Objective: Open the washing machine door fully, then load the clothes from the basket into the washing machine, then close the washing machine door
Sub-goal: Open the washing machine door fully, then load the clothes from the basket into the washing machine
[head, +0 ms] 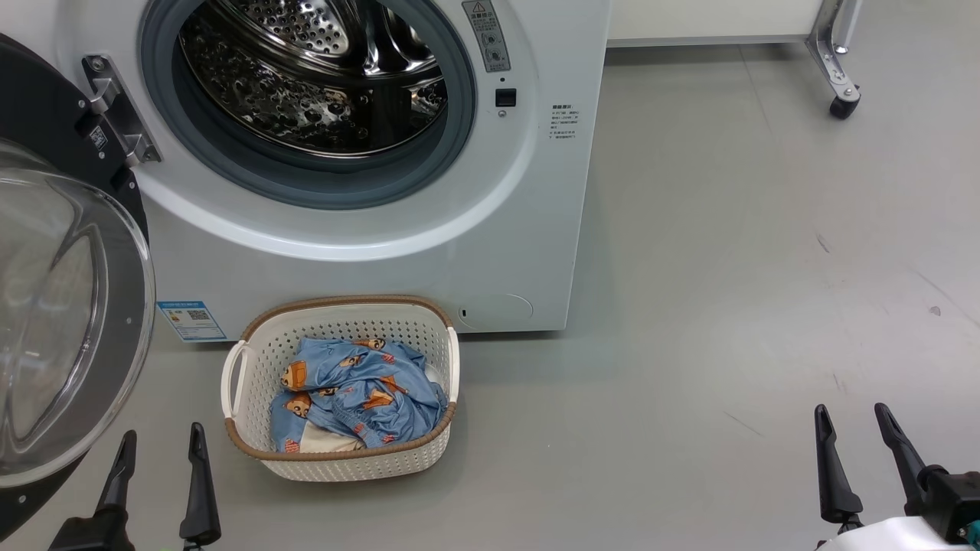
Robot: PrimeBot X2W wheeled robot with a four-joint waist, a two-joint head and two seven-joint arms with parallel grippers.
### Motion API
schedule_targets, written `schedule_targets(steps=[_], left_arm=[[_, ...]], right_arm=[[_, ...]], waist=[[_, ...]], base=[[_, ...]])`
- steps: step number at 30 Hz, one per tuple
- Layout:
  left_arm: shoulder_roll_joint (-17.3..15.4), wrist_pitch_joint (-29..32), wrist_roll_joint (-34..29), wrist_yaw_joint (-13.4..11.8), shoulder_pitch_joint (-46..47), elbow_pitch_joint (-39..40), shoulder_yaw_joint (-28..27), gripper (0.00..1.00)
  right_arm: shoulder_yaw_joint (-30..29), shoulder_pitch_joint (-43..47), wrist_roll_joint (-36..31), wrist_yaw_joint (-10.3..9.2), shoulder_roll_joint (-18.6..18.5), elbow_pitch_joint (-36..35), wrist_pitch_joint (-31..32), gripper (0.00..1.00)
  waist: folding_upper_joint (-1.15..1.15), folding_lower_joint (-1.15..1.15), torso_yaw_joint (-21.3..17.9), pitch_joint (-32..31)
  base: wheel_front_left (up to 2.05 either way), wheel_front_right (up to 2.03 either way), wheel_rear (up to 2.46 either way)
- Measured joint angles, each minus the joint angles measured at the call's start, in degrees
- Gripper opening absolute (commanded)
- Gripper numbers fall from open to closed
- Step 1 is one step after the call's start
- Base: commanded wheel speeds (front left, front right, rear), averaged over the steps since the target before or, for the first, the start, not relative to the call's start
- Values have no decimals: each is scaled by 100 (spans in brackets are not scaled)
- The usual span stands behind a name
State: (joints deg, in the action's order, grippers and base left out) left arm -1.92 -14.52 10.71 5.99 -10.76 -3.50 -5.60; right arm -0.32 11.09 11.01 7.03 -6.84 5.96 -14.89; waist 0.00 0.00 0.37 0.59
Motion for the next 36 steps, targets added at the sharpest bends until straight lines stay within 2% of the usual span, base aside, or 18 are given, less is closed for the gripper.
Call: schedule_targets(steps=[20, 36], left_arm=[[-2, 0, -12, 1, -105, -3, 7, 100], [-3, 0, -11, -49, -105, 16, -45, 100]], right_arm=[[0, 2, 1, 0, 4, -1, 0, 100], [-3, 4, 3, 0, 11, -2, 0, 100]], waist=[[0, 0, -17, 4], [0, 0, -15, 41]], base=[[6, -6, 0], [67, -67, 0]])
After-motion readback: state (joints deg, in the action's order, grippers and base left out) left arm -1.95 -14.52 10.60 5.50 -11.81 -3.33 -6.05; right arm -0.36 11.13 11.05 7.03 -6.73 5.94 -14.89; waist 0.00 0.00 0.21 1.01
